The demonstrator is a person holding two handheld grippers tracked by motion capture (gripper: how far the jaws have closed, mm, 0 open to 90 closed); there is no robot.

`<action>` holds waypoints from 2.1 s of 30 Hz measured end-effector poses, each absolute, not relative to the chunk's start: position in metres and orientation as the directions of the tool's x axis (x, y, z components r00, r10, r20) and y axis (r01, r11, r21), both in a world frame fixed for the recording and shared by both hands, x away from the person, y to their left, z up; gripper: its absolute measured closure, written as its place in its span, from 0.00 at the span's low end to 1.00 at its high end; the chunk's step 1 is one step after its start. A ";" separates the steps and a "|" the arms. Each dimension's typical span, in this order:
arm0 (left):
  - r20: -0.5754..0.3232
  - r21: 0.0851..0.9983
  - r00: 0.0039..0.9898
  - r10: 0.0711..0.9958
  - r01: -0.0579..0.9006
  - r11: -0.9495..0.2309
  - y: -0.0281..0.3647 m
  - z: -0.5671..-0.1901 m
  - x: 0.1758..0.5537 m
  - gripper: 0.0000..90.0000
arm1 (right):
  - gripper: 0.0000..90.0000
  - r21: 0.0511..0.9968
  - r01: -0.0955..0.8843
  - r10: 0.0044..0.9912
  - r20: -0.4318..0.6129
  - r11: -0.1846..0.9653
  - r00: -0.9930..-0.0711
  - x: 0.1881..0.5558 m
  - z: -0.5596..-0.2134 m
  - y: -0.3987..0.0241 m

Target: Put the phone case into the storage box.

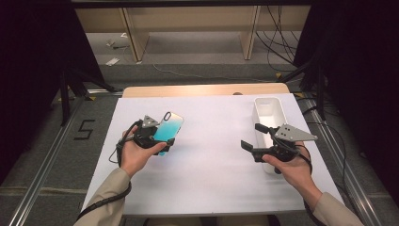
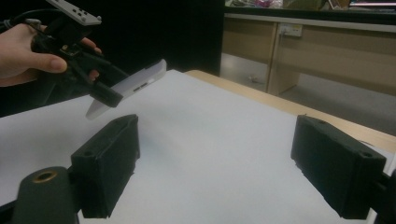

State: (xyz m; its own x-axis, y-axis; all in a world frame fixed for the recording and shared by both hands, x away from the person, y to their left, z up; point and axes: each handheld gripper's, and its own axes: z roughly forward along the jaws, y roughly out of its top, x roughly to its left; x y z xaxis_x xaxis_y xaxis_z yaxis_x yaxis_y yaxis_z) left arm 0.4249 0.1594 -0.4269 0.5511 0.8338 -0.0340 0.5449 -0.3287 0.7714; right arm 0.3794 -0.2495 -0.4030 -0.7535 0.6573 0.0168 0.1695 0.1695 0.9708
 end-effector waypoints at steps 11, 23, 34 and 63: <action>-0.037 0.782 0.575 0.817 0.526 -0.335 0.149 -0.425 0.421 0.19 | 0.18 0.964 0.187 0.656 0.019 0.187 -0.755 0.395 -0.405 -0.231; -0.036 0.792 0.601 0.798 0.504 -0.344 0.134 -0.423 0.415 0.19 | 0.17 0.961 0.199 0.655 0.024 0.193 -0.755 0.408 -0.404 -0.214; -0.018 0.796 0.625 0.781 0.481 -0.367 0.121 -0.423 0.410 0.19 | 0.17 0.961 0.200 0.642 0.032 0.191 -0.766 0.413 -0.403 -0.201; -0.017 0.793 0.684 0.729 0.454 -0.407 0.088 -0.430 0.399 0.19 | 0.17 0.963 0.211 0.628 0.061 0.168 -0.776 0.421 -0.399 -0.176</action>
State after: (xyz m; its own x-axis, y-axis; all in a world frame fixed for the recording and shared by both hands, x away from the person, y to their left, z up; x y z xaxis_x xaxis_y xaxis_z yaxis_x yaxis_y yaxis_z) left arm 0.3993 0.0880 -0.4299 0.6843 0.7289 -0.0174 0.4536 -0.4070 0.7929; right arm 0.4210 -0.1759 -0.3990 -0.7761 0.6277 0.0606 0.2114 0.1685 0.9628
